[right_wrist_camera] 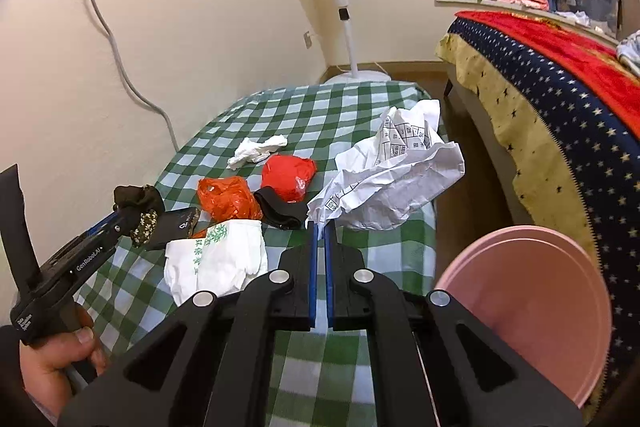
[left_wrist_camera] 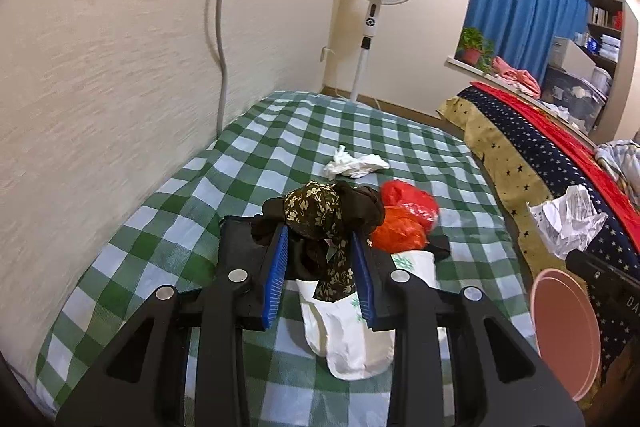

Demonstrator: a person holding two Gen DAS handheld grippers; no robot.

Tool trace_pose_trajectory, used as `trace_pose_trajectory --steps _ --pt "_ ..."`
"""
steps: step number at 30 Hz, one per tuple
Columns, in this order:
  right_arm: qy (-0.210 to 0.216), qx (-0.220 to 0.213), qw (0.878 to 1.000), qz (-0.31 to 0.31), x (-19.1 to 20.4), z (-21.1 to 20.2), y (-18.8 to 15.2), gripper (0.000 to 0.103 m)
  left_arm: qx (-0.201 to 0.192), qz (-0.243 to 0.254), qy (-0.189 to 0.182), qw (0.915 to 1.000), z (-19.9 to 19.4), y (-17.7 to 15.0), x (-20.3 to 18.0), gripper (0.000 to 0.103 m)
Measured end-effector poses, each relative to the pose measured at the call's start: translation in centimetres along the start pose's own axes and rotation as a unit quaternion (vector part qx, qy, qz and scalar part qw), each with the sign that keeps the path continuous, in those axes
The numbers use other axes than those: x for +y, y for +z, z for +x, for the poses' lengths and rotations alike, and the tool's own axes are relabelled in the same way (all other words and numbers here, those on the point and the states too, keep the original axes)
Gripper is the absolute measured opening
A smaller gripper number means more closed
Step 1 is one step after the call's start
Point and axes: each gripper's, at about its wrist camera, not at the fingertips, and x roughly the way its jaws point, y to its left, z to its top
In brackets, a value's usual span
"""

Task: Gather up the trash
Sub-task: 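Grasp and lift the black cloth with the left gripper while the right gripper lifts the crumpled white paper, then carry the black cloth and crumpled paper over the pink bin with both grippers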

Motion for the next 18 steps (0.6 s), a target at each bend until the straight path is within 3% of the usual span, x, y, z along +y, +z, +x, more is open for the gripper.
trace_pose_trajectory --steps 18 --pt "-0.036 -0.030 0.999 0.013 -1.8 -7.7 -1.4 0.003 -0.015 0.051 -0.038 0.9979 -3.7 -1.3 -4.0 0.031"
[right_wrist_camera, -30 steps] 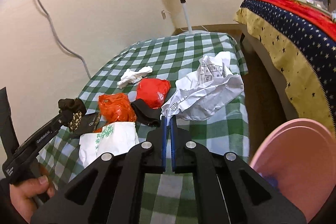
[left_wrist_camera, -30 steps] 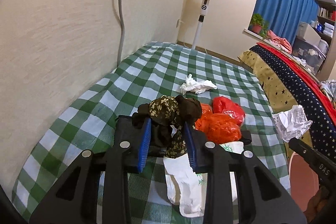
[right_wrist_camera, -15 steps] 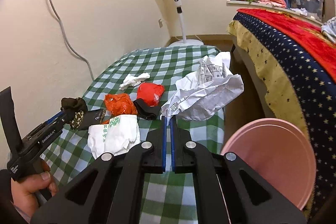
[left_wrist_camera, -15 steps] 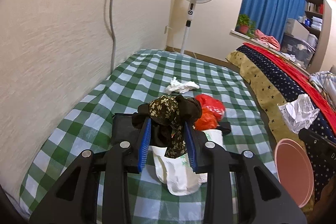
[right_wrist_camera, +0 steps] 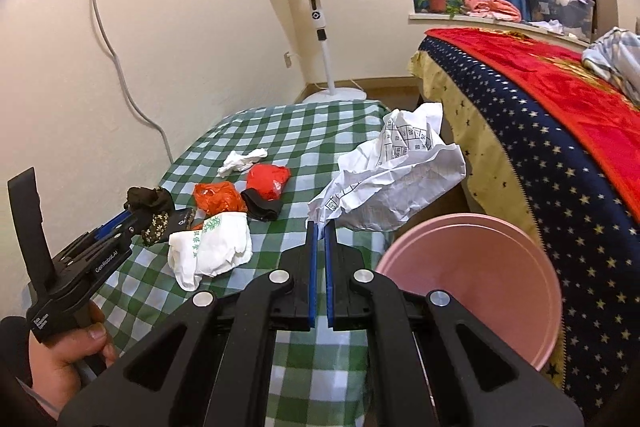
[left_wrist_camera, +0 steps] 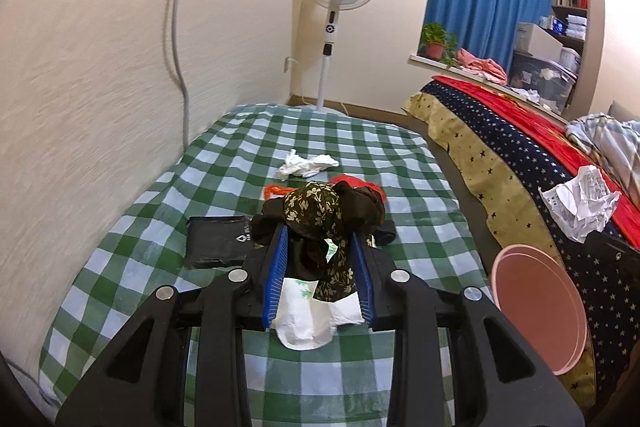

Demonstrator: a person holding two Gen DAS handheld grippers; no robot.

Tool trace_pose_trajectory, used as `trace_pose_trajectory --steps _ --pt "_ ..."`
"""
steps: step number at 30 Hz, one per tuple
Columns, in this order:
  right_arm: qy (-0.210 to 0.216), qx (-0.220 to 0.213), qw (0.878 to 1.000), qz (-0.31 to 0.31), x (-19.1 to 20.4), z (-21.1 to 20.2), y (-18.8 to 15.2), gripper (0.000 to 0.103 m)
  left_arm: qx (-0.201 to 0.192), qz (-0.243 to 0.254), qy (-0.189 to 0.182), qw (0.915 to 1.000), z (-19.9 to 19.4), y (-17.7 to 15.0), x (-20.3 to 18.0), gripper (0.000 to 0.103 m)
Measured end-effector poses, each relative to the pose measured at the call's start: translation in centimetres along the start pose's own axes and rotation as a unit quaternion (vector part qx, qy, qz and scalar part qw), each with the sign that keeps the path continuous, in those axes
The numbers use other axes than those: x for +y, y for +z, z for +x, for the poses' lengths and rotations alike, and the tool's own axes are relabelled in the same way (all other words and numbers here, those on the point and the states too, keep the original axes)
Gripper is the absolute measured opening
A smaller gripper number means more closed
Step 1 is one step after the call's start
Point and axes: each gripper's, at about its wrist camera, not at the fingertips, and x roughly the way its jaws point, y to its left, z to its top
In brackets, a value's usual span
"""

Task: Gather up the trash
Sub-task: 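Carry the black cloth and crumpled paper over the pink bin with both grippers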

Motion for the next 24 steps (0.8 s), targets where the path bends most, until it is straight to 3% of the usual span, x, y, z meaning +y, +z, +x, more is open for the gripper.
trace_pose_trajectory --steps 12,24 --pt "-0.032 -0.015 0.999 0.011 -2.0 -3.3 -0.6 0.003 -0.003 0.022 -0.025 0.9994 -0.6 -0.3 -3.1 0.031" --pt "-0.093 -0.010 0.995 0.044 -6.1 -4.8 -1.1 0.003 -0.002 0.056 -0.085 0.9948 -0.2 -0.9 -8.5 0.031"
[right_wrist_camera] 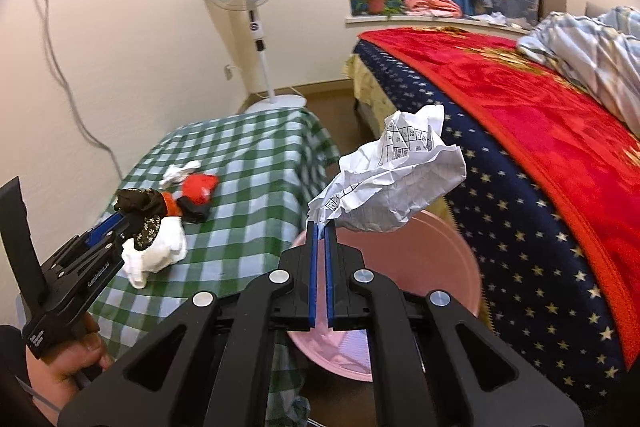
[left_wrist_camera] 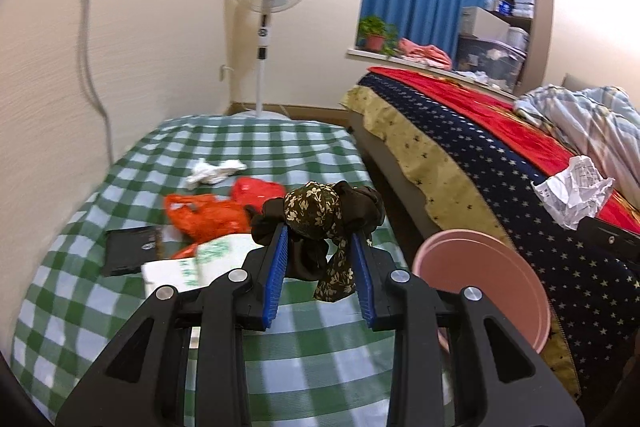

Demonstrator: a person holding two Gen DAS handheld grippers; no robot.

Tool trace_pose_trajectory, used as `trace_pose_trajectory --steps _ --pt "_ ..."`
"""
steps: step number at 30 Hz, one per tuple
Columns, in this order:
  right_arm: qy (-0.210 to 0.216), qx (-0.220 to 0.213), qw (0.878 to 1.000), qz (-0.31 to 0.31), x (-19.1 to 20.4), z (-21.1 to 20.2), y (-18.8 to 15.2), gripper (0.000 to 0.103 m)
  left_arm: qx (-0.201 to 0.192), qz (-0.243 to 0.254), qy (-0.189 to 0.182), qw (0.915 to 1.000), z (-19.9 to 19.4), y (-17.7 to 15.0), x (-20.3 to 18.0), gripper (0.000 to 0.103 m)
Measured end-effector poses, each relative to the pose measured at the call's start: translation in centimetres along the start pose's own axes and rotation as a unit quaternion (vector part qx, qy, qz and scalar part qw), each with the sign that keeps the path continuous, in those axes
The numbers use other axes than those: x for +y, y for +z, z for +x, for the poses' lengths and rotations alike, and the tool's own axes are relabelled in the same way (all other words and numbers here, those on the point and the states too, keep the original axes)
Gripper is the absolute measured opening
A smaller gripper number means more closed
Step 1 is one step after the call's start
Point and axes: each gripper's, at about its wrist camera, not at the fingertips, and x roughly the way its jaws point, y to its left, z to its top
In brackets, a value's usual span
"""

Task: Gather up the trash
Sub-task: 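Carry the black cloth and crumpled paper over the pink bin with both grippers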

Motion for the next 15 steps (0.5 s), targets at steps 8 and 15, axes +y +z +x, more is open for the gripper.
trace_pose_trajectory --steps 8,15 --pt "-0.033 0.016 0.999 0.010 -2.3 0.4 -0.7 0.003 0.015 0.019 -0.040 0.9989 1.7 -0.6 -3.8 0.031" --pt "-0.051 0.029 0.998 0.021 -3.5 1.2 -1.1 0.003 0.028 0.053 -0.073 0.9955 3.5 -1.2 -7.4 0.031"
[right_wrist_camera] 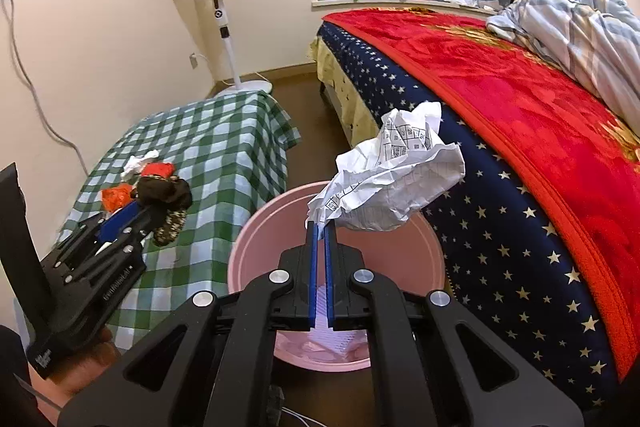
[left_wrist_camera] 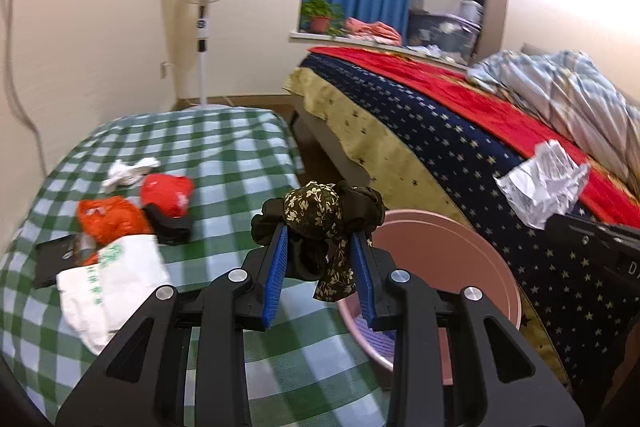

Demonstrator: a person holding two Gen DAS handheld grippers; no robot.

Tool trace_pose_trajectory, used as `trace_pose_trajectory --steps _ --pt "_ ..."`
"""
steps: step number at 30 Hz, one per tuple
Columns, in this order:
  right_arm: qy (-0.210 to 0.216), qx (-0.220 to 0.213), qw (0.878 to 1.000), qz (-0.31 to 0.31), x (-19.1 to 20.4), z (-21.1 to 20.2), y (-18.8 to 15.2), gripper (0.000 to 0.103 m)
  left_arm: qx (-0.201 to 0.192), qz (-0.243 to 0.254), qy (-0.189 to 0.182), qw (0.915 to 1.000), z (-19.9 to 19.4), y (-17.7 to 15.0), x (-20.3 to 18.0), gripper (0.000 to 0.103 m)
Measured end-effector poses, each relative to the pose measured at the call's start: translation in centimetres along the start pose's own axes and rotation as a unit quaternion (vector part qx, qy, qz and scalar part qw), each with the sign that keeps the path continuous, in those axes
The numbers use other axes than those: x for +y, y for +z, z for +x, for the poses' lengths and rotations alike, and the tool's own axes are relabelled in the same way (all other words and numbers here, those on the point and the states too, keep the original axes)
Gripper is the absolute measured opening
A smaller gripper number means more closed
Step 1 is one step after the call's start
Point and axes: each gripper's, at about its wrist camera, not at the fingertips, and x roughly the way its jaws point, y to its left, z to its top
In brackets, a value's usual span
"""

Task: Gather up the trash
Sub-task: 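Carry the black cloth and crumpled paper over the pink bin with both grippers, then open the left gripper over the pink bin while the right gripper releases the paper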

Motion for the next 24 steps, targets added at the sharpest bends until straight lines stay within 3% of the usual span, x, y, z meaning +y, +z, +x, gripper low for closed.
trace_pose_trajectory --steps 15,17,20,22,24 --pt "-0.023 0.023 0.999 0.026 -1.9 2.4 -0.2 0.004 0.040 0.028 -0.049 0.9976 4.2 -1.2 -3.1 0.034" --pt "-0.028 0.029 0.999 0.030 -1.9 2.6 -0.2 0.008 0.047 0.027 -0.058 0.9968 4.6 -1.3 -3.2 0.044" --pt "-0.037 0.034 0.998 0.040 -2.4 3.0 -0.3 0.012 0.052 0.024 -0.057 0.9967 4.9 -1.5 -3.0 0.048" --pt "-0.040 0.034 0.998 0.044 -2.5 3.0 -0.3 0.027 0.052 0.022 -0.055 0.9969 4.9 -1.5 -2.7 0.048" --pt "-0.043 0.031 0.998 0.044 -2.5 2.9 -0.3 0.035 0.050 0.018 -0.055 0.9971 4.8 -1.4 -2.4 0.048"
